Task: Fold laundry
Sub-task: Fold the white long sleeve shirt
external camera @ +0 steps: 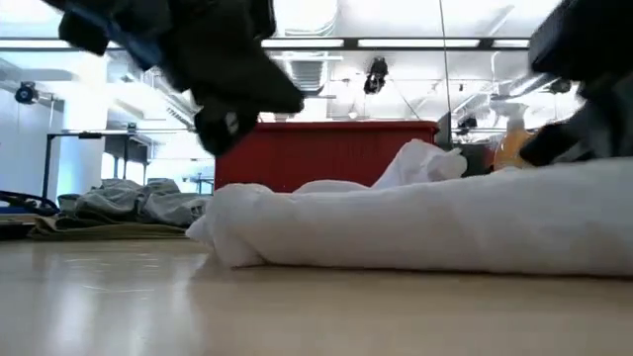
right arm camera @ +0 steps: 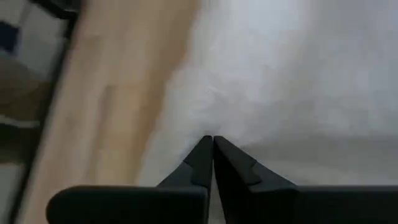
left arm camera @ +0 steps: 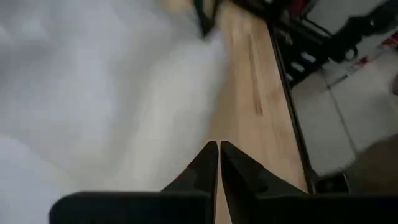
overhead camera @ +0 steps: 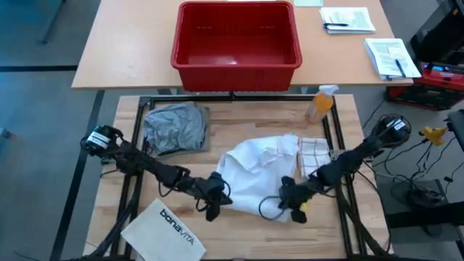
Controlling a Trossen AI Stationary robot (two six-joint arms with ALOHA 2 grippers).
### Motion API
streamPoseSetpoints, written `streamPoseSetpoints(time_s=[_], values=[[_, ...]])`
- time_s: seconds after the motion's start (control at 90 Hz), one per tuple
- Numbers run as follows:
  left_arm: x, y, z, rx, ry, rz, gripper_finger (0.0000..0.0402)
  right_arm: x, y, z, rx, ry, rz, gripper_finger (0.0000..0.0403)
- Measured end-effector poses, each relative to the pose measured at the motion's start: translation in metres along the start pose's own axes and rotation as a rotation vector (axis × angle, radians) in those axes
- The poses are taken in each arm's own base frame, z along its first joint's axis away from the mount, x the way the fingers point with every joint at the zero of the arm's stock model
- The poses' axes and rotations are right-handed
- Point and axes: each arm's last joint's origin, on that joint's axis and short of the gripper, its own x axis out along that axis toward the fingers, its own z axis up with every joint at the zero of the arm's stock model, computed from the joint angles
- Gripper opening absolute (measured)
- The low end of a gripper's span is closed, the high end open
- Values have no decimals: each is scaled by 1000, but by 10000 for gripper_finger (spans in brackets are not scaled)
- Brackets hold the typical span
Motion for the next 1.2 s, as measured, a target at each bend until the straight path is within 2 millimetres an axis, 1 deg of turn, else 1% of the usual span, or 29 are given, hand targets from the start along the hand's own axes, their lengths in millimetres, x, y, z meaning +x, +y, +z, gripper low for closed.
streamPoseSetpoints(time_s=[0.056,0.111,0.156,0.244,0.356,0.444,0.578,0.678,0.789,0.911,1.0,1.1,1.2], values=[[1,4,8,-26,-32,28,2,-5,9,8,-24,-34,34,0],[2,17,17,-89,-42,40,1,-13,14,16,-63,-70,59,0],[3,28,24,-121,-37,39,1,-20,14,22,-85,-93,52,0],[3,46,35,-85,-44,50,1,-37,5,33,-73,-151,14,0],[2,52,43,42,-41,16,0,-56,-7,47,-70,-254,-16,0],[4,58,40,108,-4,21,0,-60,-21,49,-111,-245,-89,0],[13,64,28,175,82,-13,0,-55,-41,55,-248,-214,-173,0],[22,66,22,189,95,-53,0,-46,-58,59,-284,-170,-228,0],[33,72,13,199,114,-62,0,-34,-75,60,-352,-103,-210,0],[41,79,5,198,117,-17,0,-18,-87,62,-421,-30,-243,0],[48,85,-3,175,137,24,0,-9,-92,69,-460,-5,-256,0],[53,90,-10,144,153,52,0,3,-98,78,-477,19,-262,0],[57,92,-14,111,154,56,0,15,-108,78,-487,82,-301,0]])
